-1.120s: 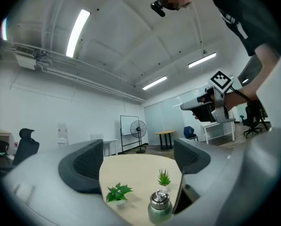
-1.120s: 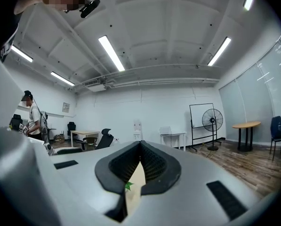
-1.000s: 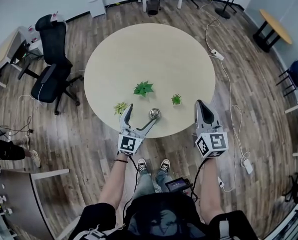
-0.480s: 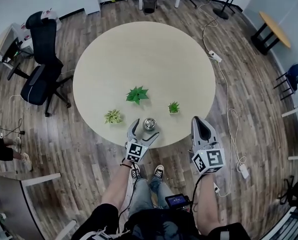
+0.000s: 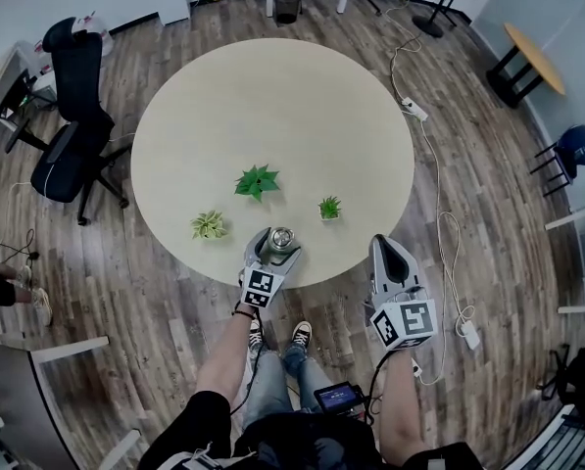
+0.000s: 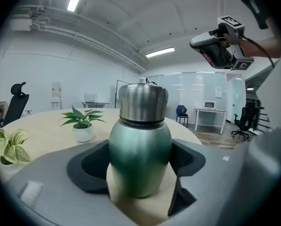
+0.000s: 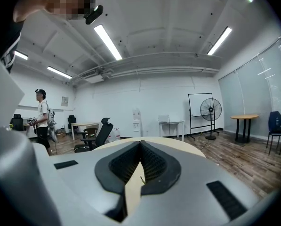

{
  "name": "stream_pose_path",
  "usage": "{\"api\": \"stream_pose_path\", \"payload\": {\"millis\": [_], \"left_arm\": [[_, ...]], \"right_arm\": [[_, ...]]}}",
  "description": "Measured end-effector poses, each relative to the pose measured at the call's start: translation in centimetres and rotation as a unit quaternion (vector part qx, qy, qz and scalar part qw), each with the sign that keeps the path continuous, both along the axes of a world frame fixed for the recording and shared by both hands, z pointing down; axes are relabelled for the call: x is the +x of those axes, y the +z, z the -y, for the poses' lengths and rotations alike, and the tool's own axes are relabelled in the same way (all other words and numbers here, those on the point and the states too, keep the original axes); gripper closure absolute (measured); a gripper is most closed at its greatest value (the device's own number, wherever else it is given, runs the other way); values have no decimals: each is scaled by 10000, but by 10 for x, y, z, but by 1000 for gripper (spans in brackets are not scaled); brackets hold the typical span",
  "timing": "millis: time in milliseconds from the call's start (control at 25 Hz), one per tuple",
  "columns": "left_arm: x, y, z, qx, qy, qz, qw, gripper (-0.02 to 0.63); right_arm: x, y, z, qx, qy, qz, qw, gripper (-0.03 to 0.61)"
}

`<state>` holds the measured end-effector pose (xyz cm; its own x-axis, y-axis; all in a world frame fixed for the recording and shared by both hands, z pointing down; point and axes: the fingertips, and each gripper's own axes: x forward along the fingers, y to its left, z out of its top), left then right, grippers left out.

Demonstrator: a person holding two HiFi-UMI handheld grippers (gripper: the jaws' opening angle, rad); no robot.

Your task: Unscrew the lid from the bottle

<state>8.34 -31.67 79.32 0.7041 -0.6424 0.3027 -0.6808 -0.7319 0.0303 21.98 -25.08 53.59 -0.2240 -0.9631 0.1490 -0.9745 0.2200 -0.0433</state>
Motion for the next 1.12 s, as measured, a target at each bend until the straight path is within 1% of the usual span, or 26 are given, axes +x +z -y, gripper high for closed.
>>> {"api": "stream_pose_path", "payload": {"millis": [80,240,360,480,600,680,840,920,1040,1120], "left_arm": [[0,0,1,-4,45,28,10000,239],[1,-3,-2,-166,207,44,9996,242],[7,-30,-6,-38,498,55,9987,242],[16,-77,-10,76,863,55,9962,242],[20,-142,-14,153,1192,-40,9927,242],[19,-189,-15,132,1326,-116,9910,242],[11,-277,-20,54,1434,-362,9890,242],[6,-314,-23,89,1438,-358,9889,242],[-1,-355,-28,205,1452,-342,9886,242],[-5,-373,-34,286,1451,-334,9884,242]], "right_arm": [[2,-2,-3,30,3,17,10000,574],[-3,0,-2,-15,-56,94,9999,574],[-12,-3,0,-10,-192,120,9997,574],[-22,-16,5,98,-354,177,9992,574],[-33,-44,8,334,-548,213,9977,574],[-41,-69,12,556,-664,209,9960,574],[-53,-122,15,972,-882,334,9908,574],[-61,-145,16,1131,-1002,349,9879,574],[-73,-173,16,1342,-1151,310,9838,574],[-81,-186,12,1435,-1268,302,9810,574]]}}
